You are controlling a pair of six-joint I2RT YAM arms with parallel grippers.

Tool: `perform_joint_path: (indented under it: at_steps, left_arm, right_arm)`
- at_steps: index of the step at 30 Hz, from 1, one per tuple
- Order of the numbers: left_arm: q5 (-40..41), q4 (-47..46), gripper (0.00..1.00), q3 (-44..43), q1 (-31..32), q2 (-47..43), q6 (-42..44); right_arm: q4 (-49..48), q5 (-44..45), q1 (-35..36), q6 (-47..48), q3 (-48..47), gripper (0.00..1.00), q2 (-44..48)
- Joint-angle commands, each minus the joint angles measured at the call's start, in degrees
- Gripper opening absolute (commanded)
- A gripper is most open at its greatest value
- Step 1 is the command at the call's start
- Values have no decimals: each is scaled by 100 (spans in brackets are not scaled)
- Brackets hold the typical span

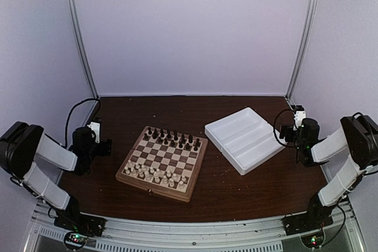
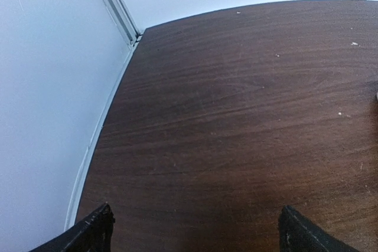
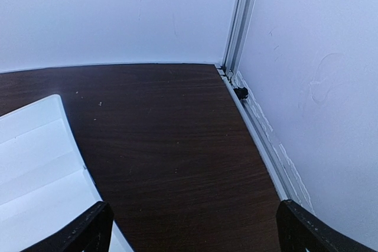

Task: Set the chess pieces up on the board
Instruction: Reset both arms

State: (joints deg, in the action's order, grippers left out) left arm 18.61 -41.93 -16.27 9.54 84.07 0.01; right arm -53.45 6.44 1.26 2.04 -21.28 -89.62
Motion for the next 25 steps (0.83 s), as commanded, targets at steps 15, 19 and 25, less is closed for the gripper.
perform_joint_path:
  at_steps: [15,19,25]
  left_arm:
    - [-1295,-1226,98,-205,-504,559,180]
    - [-1291,-1235,98,-209,-499,568,175]
    - [-1299,-1230,98,-210,-505,572,176]
  right_arm:
    - [54,-494,-2,121,-181,100,32]
    - [75,-494,-3,125,-195,100,24]
    - [73,-495,2,129,-188,100,30]
